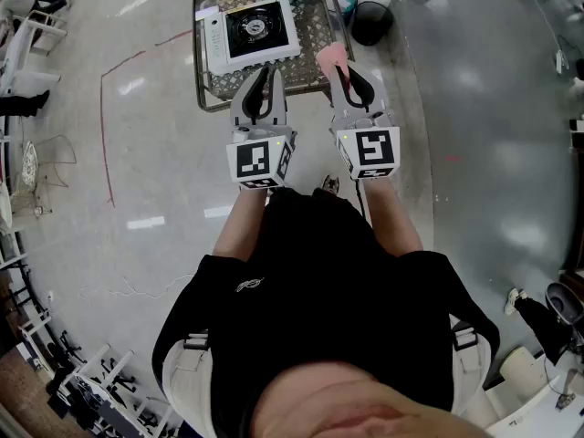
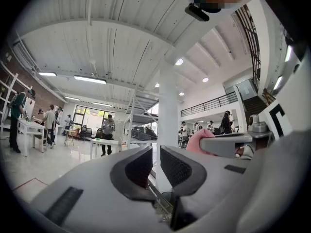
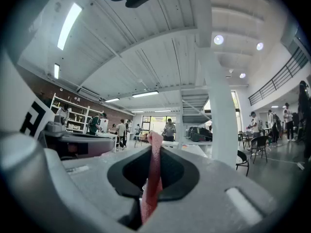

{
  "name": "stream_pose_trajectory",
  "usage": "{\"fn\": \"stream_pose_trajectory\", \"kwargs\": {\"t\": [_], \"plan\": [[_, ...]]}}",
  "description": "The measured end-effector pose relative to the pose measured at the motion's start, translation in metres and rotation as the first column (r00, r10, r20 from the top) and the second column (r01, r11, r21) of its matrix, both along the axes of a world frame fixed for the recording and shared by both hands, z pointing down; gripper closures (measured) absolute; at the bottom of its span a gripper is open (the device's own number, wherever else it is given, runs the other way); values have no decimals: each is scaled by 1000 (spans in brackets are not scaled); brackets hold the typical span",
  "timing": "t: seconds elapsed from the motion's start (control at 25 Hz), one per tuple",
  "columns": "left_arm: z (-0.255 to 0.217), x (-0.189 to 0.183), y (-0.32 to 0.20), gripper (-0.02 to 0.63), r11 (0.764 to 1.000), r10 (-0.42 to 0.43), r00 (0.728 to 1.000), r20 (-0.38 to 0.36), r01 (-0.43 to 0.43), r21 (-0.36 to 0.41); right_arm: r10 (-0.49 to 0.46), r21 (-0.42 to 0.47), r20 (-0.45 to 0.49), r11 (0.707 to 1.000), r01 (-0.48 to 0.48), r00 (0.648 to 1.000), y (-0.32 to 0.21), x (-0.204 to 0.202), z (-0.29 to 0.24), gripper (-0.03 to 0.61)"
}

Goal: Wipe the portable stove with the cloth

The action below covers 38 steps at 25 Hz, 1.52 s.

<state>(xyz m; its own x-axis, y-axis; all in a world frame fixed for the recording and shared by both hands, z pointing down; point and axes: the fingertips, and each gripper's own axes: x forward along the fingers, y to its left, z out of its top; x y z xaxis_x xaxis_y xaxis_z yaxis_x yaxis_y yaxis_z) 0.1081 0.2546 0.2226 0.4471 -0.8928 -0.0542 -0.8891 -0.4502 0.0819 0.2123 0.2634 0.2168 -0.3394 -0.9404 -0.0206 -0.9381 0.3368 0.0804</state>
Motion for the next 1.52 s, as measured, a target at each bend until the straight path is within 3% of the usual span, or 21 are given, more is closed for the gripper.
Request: {"fn": "stream_pose_trajectory", "kwargs": {"t": [0.28, 0.64, 0.92, 1.12, 1.52], "plan": [[17, 23, 7, 565, 997, -27, 1000, 12, 27, -72, -49, -39, 22, 998, 50, 999, 8, 25, 16, 558], [56, 26, 5, 565, 984, -65, 996, 64, 74, -160, -80, -139, 46, 987, 86, 996, -4, 39, 73, 555], [65, 15, -23, 566, 990, -32, 999, -2, 31, -140, -70, -153, -23, 986, 66, 997, -23, 28, 87, 557], [80, 10, -70, 568, 989, -6, 1000, 12, 7, -150, -101, -213, 147, 968, 132, 984, -63, 24, 103, 558], [81, -36, -145, 568, 979, 80, 996, -30, -84, -188, -67, -227, 290, 964, 137, 955, -154, -33, 89, 557]]}}
